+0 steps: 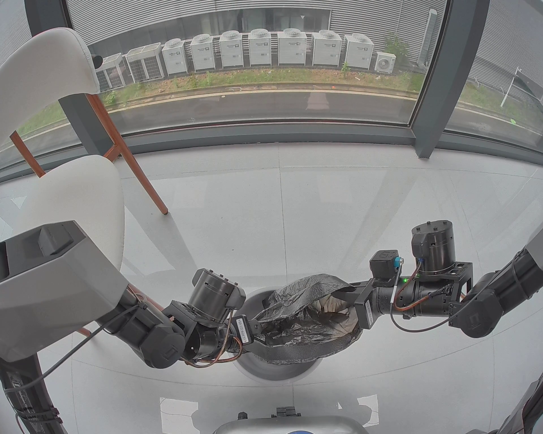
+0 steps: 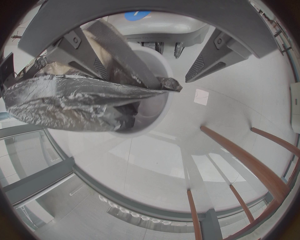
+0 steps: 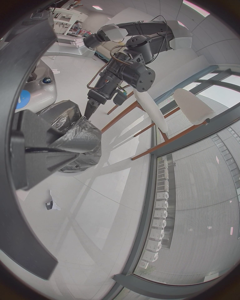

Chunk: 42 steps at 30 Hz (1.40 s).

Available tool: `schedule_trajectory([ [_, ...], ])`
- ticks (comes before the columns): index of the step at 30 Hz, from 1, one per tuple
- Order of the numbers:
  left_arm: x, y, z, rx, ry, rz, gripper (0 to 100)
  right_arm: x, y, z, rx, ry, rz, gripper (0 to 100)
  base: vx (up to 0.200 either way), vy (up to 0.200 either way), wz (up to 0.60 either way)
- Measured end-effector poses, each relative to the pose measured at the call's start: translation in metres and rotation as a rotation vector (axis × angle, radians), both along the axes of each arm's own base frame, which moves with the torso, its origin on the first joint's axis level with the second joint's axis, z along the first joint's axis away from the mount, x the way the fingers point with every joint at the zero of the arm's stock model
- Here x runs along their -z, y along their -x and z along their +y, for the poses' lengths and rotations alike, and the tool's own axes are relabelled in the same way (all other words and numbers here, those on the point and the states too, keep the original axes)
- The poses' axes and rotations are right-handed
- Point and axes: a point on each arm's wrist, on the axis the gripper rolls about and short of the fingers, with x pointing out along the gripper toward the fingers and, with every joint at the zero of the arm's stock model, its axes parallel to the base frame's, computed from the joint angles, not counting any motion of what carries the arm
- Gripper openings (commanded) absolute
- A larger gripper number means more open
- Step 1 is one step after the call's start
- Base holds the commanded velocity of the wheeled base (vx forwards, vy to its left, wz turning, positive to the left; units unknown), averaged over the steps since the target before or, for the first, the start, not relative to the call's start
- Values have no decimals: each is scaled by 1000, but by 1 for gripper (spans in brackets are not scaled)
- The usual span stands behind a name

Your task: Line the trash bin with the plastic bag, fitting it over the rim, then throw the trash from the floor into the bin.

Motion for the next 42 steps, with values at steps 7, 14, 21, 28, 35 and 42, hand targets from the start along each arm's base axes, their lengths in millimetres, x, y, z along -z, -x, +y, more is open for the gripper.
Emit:
schedule_trajectory([
  [7,1,-8,1,-9,12,-56,100,-2,1,0,-2,-3,-5,0,0,0,0],
  [14,17,-8,6,-18,-46,-31,100,-2,2,0,-1,-3,-3,0,0,0,0],
  [21,26,-16,17,-56,-37,-58,100,-1,2,-1,-1,-2,-1,0,0,0,0],
  [28,37,-18,27,-59,-69,-48,100,-2,1,3,-10,-7,-7,0,0,0,0],
  [35,40,-18,29,-60,-77,-39,100,-5,5,18,-55,-14,-14,0,0,0,0],
  [42,45,-13,37,-49,-114,-16,100,-5,9,32,-96,-20,-17,0,0,0,0],
])
